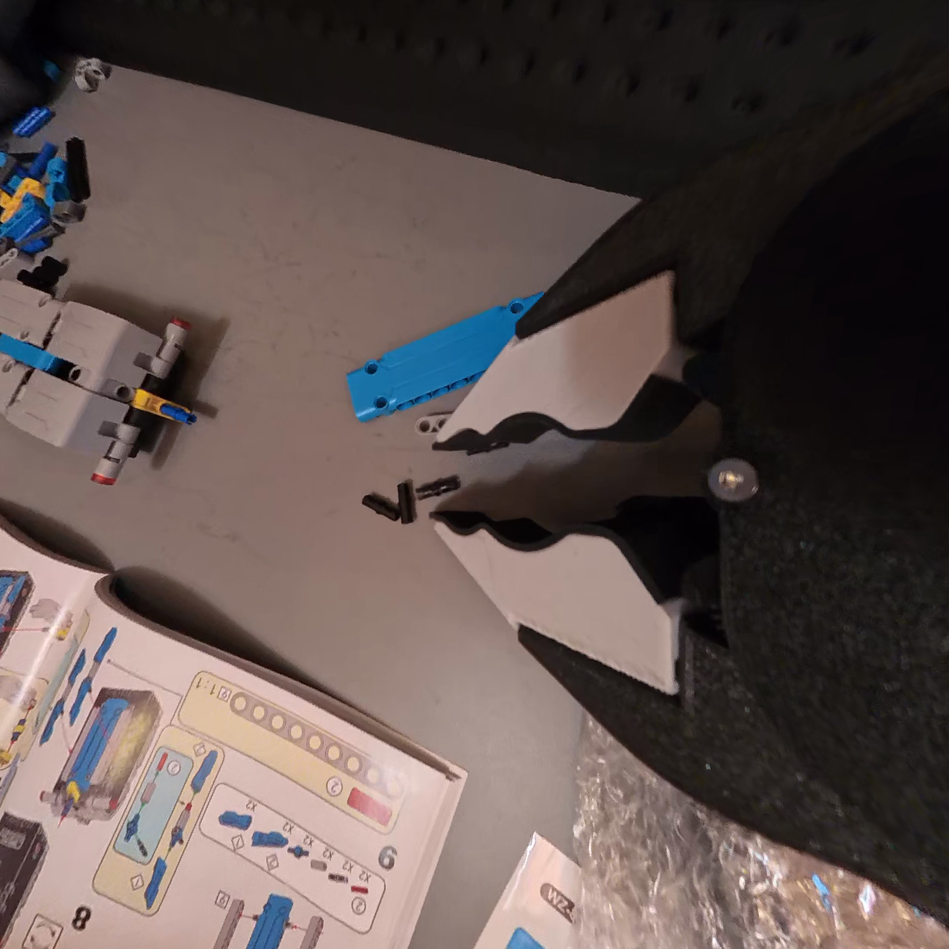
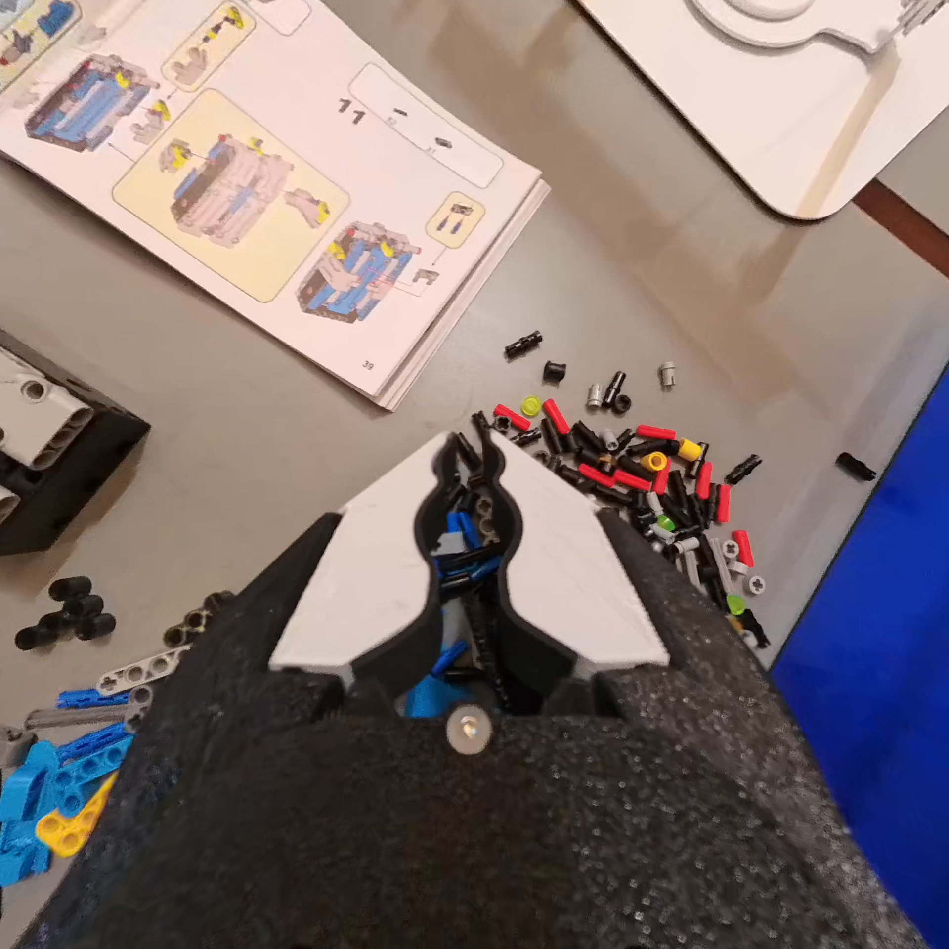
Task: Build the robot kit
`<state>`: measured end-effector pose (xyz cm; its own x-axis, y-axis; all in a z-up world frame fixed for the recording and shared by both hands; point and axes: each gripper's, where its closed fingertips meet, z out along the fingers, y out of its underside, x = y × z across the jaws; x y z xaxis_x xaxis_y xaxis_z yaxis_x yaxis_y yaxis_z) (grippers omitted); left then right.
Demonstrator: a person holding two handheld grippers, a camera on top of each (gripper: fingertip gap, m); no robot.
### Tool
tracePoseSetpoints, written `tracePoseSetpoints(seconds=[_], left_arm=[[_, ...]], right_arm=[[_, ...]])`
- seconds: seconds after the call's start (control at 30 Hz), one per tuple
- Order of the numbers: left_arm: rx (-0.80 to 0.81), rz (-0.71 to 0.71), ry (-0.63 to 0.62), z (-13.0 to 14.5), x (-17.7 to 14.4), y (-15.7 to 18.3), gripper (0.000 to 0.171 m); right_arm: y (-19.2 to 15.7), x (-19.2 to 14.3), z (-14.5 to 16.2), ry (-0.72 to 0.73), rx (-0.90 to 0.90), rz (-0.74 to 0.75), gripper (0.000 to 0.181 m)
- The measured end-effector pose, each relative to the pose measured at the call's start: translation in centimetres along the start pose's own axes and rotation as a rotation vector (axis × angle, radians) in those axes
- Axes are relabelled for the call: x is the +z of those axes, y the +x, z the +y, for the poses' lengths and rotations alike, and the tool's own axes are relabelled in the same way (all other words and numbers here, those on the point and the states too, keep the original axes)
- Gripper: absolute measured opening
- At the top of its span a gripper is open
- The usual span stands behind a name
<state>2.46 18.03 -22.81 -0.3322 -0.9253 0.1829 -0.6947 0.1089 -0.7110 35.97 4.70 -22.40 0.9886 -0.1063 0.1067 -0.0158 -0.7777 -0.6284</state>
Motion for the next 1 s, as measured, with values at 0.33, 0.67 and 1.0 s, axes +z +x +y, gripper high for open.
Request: tracePoseSetpoints(seconds=[0.33, 0.67, 1.0], left_arm=[[0.016, -0.005, 0.179, -3.2, -1.5, 0.4, 0.022], [-0.142, 0.097, 0.339, -6.1, -3.0, 1.4, 0.022], [-0.55, 0.792, 0.583, -10.2, -7.1, 6.5, 0.031]], right_arm=[[-0.1, 0.7, 0.6, -0.035, 0.029, -0.028, 0.003], [-4.7, -2.9, -5.3, 0.184, -0.274, -0.007, 0.003], [-32.1, -10.0, -14.8, 0.74, -0.686, -0.459, 0.003]])
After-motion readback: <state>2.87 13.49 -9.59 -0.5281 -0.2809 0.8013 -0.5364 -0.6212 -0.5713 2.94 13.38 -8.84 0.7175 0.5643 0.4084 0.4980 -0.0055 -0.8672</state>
